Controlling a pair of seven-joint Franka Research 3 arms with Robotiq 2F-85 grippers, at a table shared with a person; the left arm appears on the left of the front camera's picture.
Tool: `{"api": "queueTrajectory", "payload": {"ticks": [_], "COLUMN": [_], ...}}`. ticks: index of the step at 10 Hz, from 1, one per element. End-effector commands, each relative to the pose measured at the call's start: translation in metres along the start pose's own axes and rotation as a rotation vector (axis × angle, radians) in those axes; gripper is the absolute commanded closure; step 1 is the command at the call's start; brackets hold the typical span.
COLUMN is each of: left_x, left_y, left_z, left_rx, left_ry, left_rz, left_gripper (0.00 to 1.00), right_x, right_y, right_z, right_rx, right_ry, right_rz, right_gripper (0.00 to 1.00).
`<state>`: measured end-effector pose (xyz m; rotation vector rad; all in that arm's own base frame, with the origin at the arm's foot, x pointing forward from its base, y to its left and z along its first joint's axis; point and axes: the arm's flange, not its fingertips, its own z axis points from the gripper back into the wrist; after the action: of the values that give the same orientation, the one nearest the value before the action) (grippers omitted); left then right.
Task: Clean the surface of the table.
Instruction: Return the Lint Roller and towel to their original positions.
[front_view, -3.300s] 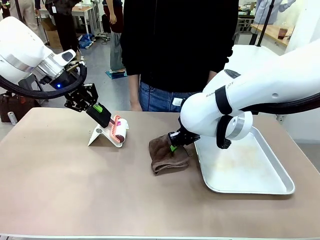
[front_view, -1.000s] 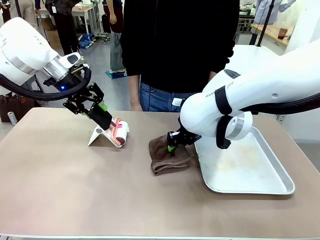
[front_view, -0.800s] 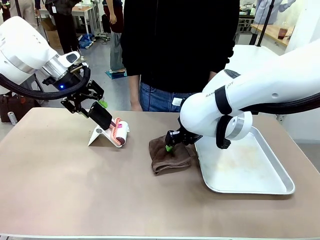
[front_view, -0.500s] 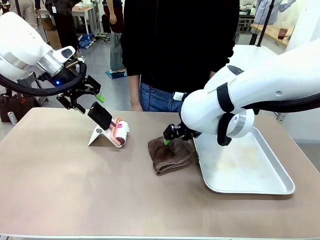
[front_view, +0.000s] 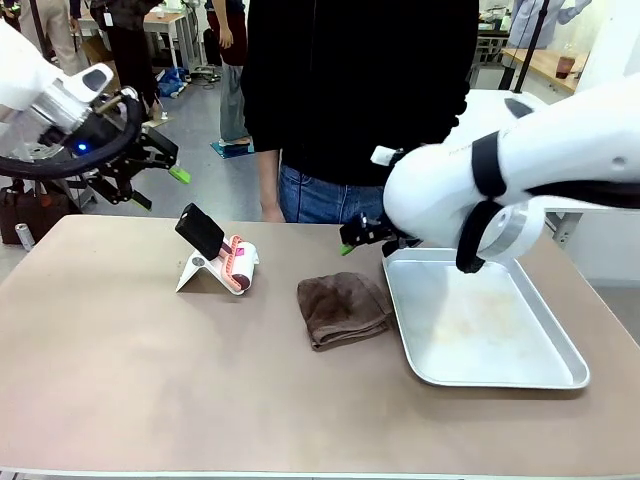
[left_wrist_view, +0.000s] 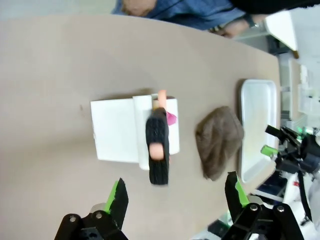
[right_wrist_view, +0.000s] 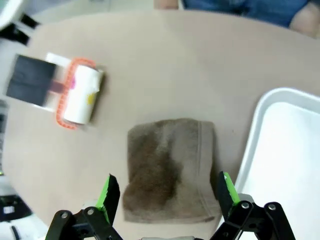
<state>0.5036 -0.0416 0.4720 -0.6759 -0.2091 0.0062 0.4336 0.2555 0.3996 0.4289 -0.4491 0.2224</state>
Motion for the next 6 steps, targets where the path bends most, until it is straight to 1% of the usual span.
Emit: {"api": "queueTrajectory", "payload": {"ticks": [1, 2, 3, 4, 5, 6], "left_x": [-0.032, -0.048, -0.067, -0.083, -0.098, -0.108], "left_y": [0.021, 0.034, 0.05, 0.066, 0.085, 0.102], "left_z": [0.037, 0.056, 0.073, 0.086, 0.101, 0.111], "left_rx": [-0.129, -0.187, -0.243, -0.263, -0.362, -0.46], "left_ry": [0.047, 0.079, 0.098, 0.067, 0.044, 0.029], "left_rz": [-0.042, -0.06, -0.074, -0.057, -0.057, -0.055], "left_gripper": [0.0, 0.0, 0.0, 0.0, 0.0, 0.0], "right_x": [-0.021, -0.033, -0.048, -0.065, -0.081, -0.091], "right_y": [-0.047, -0.066, -0.086, -0.103, -0.123, -0.141], "right_z": [0.041, 0.064, 0.09, 0.113, 0.13, 0.141], "right_rx": [0.217, 0.326, 0.405, 0.489, 0.578, 0.642], "right_ry": [0.023, 0.026, -0.007, -0.025, -0.004, 0.031], "right_rz": [-0.108, -0.168, -0.233, -0.291, -0.344, -0.383], "right_gripper": [0.0, 0.0, 0.0, 0.0, 0.0, 0.0]}}
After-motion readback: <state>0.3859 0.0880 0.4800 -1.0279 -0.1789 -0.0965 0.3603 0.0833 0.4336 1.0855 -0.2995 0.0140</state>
